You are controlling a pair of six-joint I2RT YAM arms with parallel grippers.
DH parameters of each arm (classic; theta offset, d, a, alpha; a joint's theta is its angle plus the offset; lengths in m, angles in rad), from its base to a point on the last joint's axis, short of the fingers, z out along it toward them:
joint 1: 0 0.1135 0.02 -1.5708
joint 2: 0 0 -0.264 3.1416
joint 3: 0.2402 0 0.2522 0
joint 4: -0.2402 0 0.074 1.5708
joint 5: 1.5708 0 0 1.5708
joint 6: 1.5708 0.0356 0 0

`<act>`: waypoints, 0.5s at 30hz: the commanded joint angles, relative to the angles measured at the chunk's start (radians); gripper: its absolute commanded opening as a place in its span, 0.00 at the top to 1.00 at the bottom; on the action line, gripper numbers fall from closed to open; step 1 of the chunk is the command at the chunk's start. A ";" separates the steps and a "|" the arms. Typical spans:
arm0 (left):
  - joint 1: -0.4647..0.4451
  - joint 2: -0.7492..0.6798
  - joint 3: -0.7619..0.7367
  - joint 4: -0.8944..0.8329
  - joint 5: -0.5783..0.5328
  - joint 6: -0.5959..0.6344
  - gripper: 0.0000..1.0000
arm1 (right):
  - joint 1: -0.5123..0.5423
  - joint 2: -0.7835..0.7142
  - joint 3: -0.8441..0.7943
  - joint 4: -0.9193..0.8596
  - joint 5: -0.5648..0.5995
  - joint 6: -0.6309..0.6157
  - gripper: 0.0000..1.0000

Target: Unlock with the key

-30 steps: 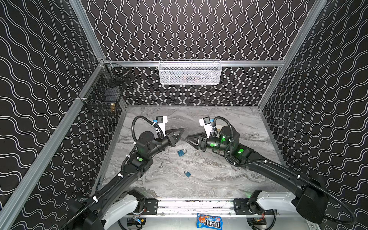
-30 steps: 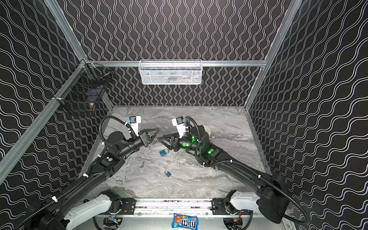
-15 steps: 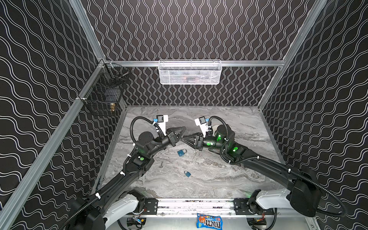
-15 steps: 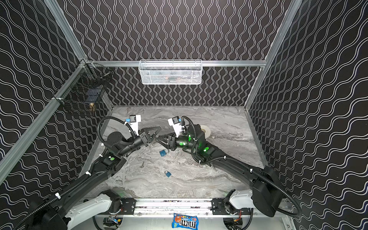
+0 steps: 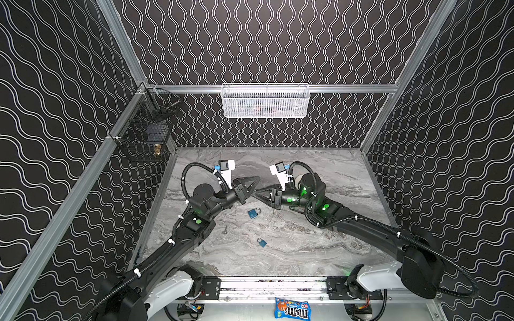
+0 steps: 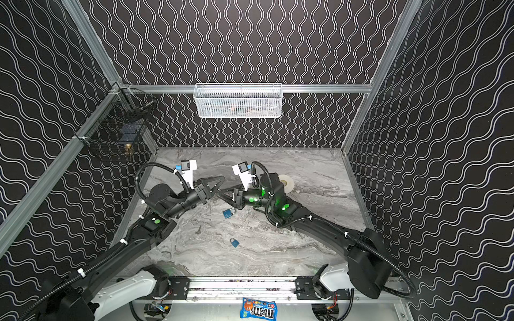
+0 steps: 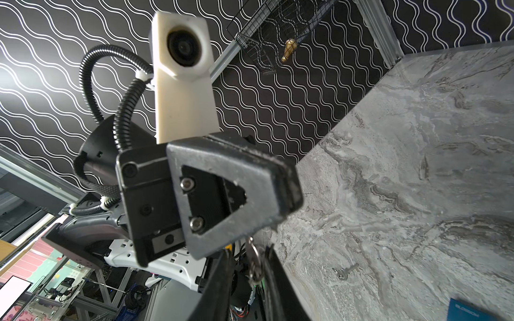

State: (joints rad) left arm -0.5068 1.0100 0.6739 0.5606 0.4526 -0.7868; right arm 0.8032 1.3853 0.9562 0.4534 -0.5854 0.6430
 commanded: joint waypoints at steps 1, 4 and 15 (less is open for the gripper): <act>0.002 -0.004 0.008 0.047 0.011 -0.003 1.00 | 0.001 0.004 0.008 0.057 -0.011 0.005 0.80; 0.000 -0.002 0.012 0.048 0.017 0.001 1.00 | 0.001 0.003 0.006 0.066 -0.013 0.010 0.82; 0.000 0.004 0.006 0.070 0.027 0.000 1.00 | -0.009 0.007 -0.002 0.091 -0.006 0.033 0.95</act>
State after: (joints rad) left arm -0.5060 1.0126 0.6746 0.5900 0.4564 -0.7864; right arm 0.7967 1.3918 0.9558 0.4774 -0.5880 0.6643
